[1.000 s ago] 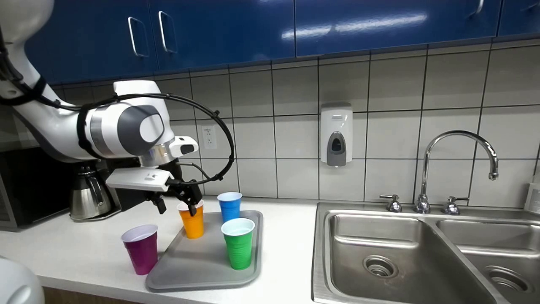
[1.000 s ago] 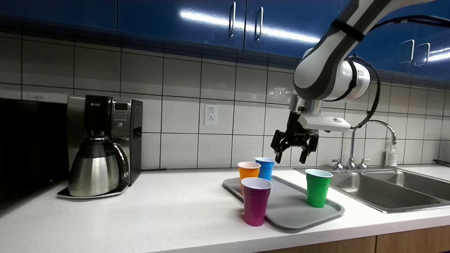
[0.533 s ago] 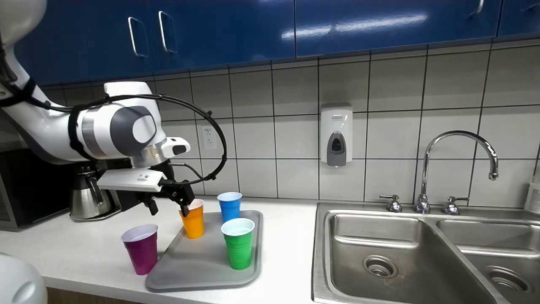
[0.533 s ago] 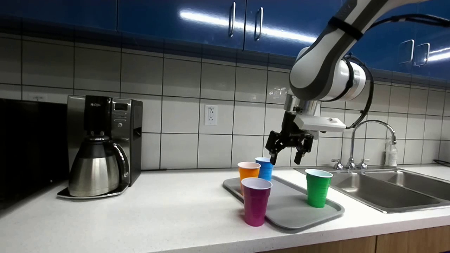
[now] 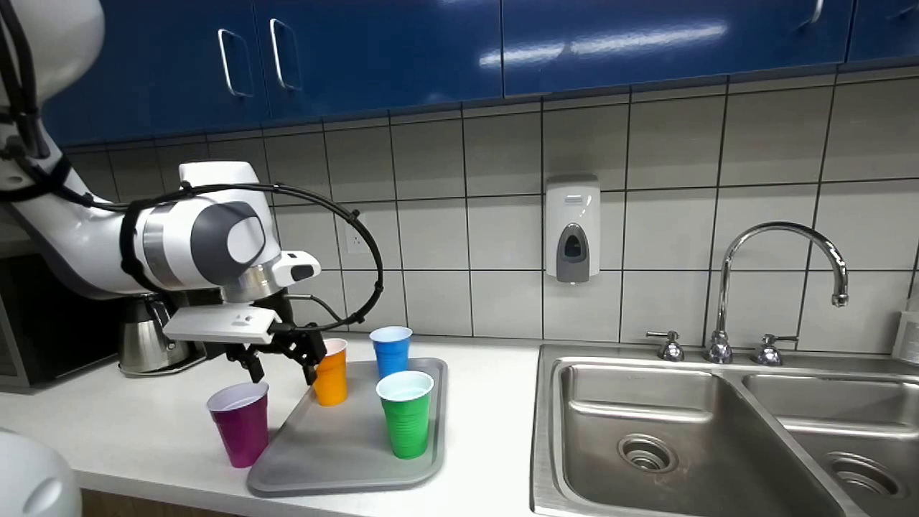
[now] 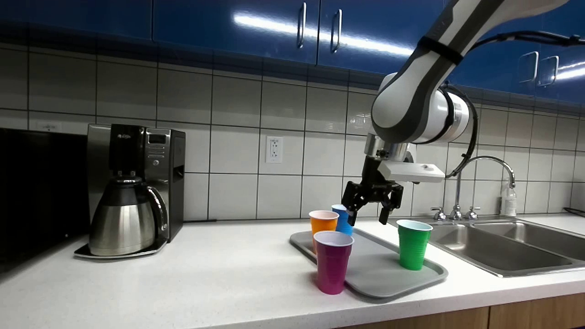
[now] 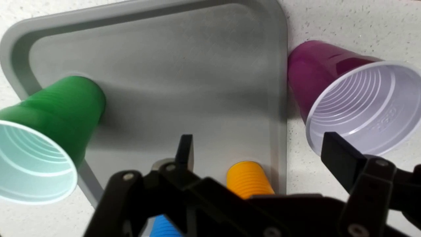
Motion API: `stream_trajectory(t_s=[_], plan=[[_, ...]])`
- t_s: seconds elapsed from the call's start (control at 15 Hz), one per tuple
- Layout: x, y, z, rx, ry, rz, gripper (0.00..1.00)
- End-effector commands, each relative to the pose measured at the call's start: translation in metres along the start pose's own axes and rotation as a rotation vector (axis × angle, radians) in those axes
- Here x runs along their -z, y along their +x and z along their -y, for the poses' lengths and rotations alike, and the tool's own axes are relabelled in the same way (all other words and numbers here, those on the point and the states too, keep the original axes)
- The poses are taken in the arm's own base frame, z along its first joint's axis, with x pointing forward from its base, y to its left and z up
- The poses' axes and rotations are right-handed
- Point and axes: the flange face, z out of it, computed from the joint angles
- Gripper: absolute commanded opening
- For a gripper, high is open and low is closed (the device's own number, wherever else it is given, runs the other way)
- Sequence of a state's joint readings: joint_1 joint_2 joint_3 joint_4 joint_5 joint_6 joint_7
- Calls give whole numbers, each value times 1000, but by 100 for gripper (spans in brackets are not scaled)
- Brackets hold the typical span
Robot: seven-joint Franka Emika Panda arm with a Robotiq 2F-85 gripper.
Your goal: Put the green and purple cups on the tray
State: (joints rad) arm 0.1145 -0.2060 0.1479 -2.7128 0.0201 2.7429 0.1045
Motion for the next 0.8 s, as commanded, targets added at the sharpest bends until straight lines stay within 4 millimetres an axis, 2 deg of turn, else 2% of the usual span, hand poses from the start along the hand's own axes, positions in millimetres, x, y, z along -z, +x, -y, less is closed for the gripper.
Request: stream_trajectory(t_s=[0.0, 0.73], plan=[[-9, 1, 12, 5, 7, -2, 100], [-31, 0, 40, 61, 33, 2, 100]])
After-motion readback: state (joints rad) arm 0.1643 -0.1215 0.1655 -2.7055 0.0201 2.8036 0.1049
